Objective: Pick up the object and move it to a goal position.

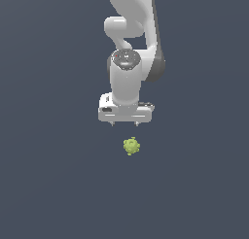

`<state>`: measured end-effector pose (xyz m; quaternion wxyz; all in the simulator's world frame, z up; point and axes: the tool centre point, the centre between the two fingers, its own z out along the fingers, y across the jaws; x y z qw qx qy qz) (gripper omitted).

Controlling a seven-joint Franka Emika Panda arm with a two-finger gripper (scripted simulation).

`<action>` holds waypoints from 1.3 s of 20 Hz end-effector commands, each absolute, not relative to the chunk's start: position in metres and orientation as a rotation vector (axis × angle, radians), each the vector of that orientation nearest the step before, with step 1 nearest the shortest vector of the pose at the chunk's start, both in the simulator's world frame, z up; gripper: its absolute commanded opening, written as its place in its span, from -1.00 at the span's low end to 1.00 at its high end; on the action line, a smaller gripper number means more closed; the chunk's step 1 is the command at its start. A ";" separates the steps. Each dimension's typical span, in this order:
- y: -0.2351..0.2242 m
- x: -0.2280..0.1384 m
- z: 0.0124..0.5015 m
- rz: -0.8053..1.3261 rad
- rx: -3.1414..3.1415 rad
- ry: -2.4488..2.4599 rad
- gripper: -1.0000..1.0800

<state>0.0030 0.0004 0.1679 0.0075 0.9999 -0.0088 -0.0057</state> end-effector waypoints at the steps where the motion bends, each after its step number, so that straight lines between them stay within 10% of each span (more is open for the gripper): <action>1: 0.001 0.004 0.166 -0.018 3.126 -0.011 0.92; 26: 0.031 0.039 0.096 -0.003 3.051 0.737 0.92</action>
